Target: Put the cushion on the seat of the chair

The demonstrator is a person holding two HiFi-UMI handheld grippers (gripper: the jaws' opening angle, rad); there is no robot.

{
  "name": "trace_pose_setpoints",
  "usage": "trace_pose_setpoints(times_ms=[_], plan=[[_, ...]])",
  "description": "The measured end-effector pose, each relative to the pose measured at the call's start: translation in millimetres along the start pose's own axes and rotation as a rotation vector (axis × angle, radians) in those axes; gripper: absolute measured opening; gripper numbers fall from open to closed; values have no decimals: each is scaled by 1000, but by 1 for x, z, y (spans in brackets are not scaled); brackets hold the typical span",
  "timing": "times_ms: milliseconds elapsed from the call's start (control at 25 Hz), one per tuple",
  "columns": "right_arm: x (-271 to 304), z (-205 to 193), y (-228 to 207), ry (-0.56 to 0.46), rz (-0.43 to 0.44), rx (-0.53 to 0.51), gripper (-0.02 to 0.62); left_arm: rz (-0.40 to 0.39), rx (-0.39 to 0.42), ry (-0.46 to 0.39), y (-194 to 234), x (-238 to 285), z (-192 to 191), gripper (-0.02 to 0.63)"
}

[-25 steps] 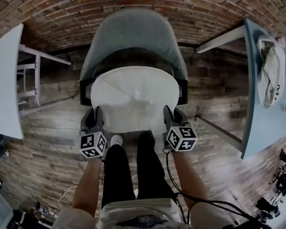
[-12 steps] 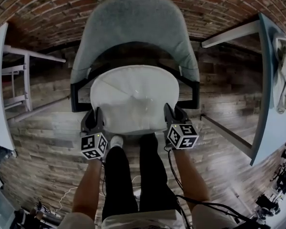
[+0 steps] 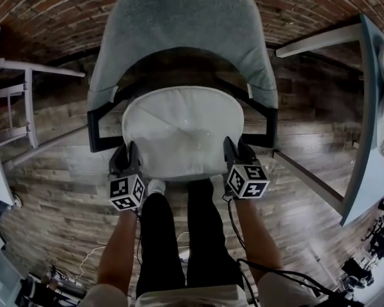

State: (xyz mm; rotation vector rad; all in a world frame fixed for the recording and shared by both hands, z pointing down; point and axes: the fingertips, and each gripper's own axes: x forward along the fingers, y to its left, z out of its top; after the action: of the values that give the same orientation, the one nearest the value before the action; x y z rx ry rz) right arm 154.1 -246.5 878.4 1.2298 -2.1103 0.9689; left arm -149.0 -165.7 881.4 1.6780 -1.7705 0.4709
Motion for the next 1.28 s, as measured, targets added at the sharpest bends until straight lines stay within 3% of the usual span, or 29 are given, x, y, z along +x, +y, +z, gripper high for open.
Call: trace_pose_setpoints(times_ms=[720,1000,1280], plan=[[31,-29,-32,-3,-70,-15,80,92,18,42,16,32,-40,52],[30,-27,-35,4,-107,-37,116,101,-17,30,19,29,-39,70],[17,-21,-39,-45,-126,59,179,113,-4,31,22,25,-35,129]])
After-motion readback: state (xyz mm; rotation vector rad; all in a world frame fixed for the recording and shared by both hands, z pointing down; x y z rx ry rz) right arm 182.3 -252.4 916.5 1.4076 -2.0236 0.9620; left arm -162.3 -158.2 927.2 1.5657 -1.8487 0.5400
